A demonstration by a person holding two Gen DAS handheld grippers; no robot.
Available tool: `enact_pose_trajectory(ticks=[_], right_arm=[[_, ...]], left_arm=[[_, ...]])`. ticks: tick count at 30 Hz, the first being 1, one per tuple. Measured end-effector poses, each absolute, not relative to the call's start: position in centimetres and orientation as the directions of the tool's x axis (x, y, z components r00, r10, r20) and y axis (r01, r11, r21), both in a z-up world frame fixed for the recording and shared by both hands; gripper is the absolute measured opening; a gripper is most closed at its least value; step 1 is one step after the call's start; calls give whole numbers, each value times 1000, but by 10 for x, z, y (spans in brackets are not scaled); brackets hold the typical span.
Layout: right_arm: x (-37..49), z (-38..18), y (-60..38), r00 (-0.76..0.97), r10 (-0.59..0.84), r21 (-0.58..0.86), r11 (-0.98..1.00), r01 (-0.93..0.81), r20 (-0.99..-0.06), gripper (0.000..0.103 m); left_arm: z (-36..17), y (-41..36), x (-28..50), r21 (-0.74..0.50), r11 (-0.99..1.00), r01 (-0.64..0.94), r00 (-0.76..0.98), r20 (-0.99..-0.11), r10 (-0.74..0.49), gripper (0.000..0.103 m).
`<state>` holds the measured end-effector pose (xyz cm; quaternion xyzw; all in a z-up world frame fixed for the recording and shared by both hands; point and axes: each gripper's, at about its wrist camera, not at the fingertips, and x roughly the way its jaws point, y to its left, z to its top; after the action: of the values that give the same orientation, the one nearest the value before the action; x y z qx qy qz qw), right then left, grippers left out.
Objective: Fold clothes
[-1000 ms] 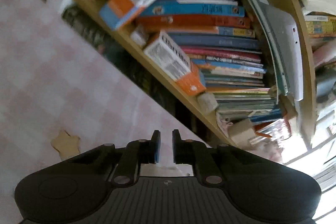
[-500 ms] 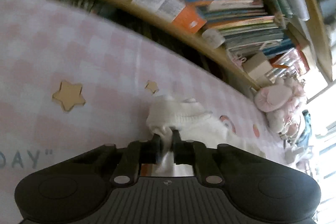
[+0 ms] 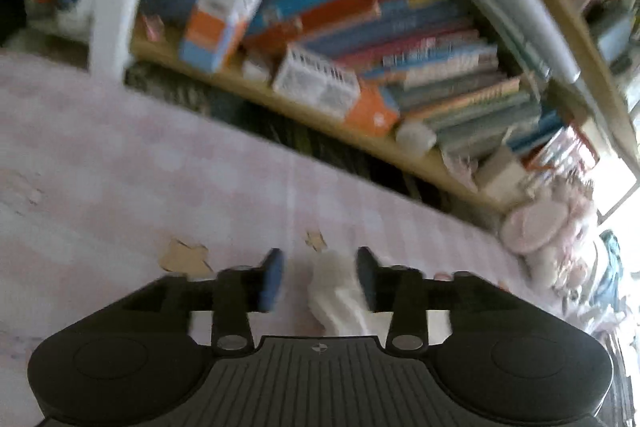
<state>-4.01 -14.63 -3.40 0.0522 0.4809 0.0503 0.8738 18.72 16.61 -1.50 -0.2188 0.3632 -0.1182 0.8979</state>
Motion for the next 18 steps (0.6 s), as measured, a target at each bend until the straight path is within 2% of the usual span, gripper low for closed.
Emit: enact_pose_trajectory(ticks=[4, 6, 8, 11, 18], right_arm=[[-41, -35, -147, 539, 146, 145, 988, -44, -829, 26], [-42, -36, -148, 544, 150, 150, 988, -46, -826, 26], [-43, -36, -148, 548, 153, 152, 987, -48, -822, 26], [-44, -36, -148, 553, 156, 152, 987, -54, -819, 27], [-44, -36, -147, 554, 163, 140, 987, -83, -816, 28]], left_arm=[[-11, 173, 157, -456, 887, 67, 696, -615, -369, 48], [-13, 169, 137, -417, 906, 75, 678, -645, -353, 56], [-18, 161, 123, -375, 923, 89, 655, -675, -338, 57], [-25, 147, 100, -313, 941, 126, 623, -713, -321, 67], [-24, 111, 76, -167, 962, 215, 643, -717, -268, 72]])
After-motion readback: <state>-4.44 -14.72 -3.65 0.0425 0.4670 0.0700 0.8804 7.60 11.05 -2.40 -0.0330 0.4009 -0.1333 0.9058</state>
